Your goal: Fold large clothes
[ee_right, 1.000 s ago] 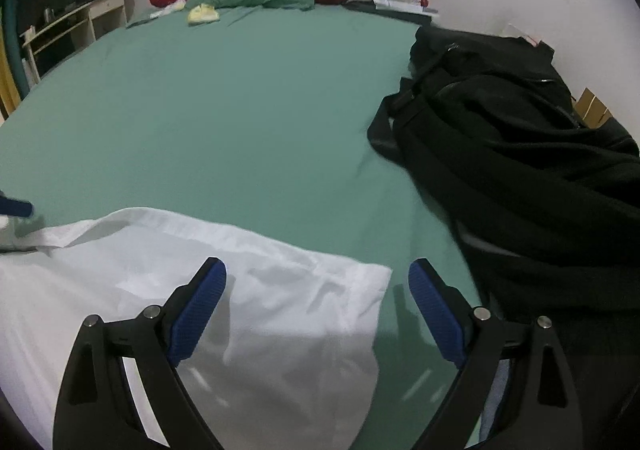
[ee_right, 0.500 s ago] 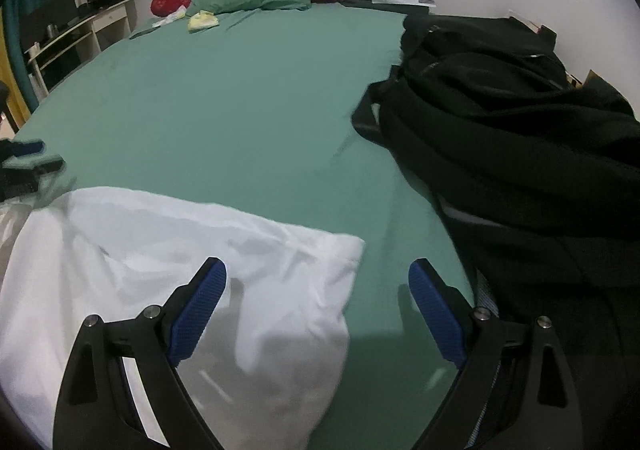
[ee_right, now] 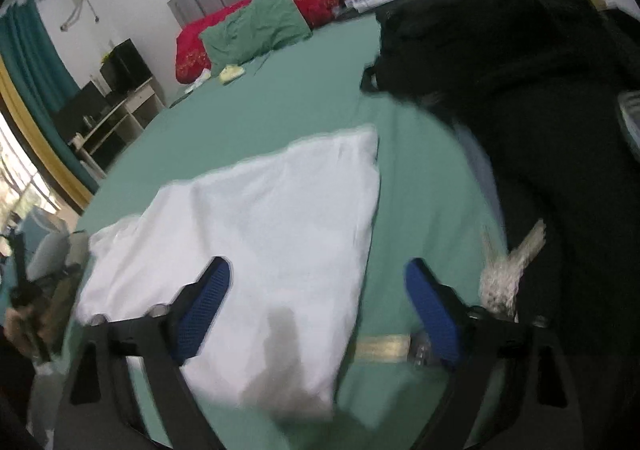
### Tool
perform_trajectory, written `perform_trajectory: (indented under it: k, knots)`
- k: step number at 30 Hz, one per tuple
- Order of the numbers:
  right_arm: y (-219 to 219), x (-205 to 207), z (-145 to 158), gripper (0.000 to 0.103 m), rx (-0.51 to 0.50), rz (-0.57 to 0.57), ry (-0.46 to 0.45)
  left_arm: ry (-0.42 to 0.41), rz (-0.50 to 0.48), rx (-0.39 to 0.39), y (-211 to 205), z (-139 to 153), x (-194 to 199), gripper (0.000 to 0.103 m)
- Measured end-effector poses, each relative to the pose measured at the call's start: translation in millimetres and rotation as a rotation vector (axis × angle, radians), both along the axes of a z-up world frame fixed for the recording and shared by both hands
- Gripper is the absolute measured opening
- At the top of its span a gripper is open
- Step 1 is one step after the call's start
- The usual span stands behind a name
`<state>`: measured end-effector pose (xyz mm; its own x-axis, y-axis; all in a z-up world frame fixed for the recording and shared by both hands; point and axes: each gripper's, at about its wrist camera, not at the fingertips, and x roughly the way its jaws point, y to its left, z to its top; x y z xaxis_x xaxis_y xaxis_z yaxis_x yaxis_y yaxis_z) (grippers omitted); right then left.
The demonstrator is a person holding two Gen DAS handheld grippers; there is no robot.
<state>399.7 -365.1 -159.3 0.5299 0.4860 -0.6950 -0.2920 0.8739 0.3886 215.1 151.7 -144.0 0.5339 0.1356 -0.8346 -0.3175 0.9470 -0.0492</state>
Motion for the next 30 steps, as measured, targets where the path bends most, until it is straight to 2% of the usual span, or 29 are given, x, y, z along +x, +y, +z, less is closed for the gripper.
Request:
perform_trajectory:
  k: [2,4,5,6,7,8,9,10,15,18,22,24,27,28,30]
  knots:
    - [1.5,-9.0,-15.3,0.069,0.063,0.004,0.063,0.024,0.002,-0.009,3.7,-11.2,-5.7,0.075]
    - [9.5,-8.6,-32.6,0.065,0.101,0.014,0.111,0.103,-0.009,-0.051,3.3,-31.1,-7.3,0.075]
    - [13.7,-6.2,-34.8,0.058,0.108,0.031,0.105,0.110,-0.002,-0.057,2.8,-36.4,-10.2,0.075]
    - [20.3,-2.9,-36.6,0.053,0.095,0.046,0.106,0.087,0.003,-0.045,0.2,-36.6,-11.0,0.074]
    - [28.1,0.2,-38.9,0.044,0.066,0.054,0.111,0.065,0.001,-0.041,-2.1,-35.9,-13.1,0.071]
    - [32.1,1.5,-39.1,0.011,0.062,0.062,0.114,0.049,-0.003,-0.066,-3.5,-36.2,-16.2,0.042]
    - [36.6,1.7,-39.9,0.010,0.073,0.084,0.129,0.029,-0.020,-0.121,-3.0,-35.7,-19.4,0.009]
    - [39.3,-1.1,-38.1,0.010,0.073,0.085,0.133,0.030,-0.009,-0.148,-3.1,-32.2,-23.1,0.009]
    - [44.8,-35.3,-6.8,0.008,0.008,0.115,0.042,-0.026,0.028,-0.107,-8.9,-3.7,-58.5,0.006]
    - [35.5,-65.8,4.2,0.008,-0.007,0.106,0.021,-0.009,0.053,-0.132,-12.2,2.2,-88.4,0.006]
    - [22.2,-105.0,-2.4,0.008,-0.015,0.097,0.064,0.039,0.070,-0.168,-16.6,-1.9,-117.0,0.006]
    - [18.7,-120.6,-6.9,0.008,-0.026,0.091,0.088,0.057,0.056,-0.149,-18.3,-2.4,-119.2,0.006]
    - [14.3,-131.1,-16.6,0.009,-0.033,0.072,0.136,0.137,0.044,-0.097,-20.4,-12.2,-124.0,0.007]
    - [13.3,-130.2,-18.0,0.009,-0.033,0.057,0.138,0.140,0.040,-0.096,-16.6,-11.1,-128.7,0.011]
    - [11.0,-127.5,-14.2,0.020,-0.036,0.036,0.124,0.127,0.039,-0.078,-12.8,-3.7,-123.2,0.048]
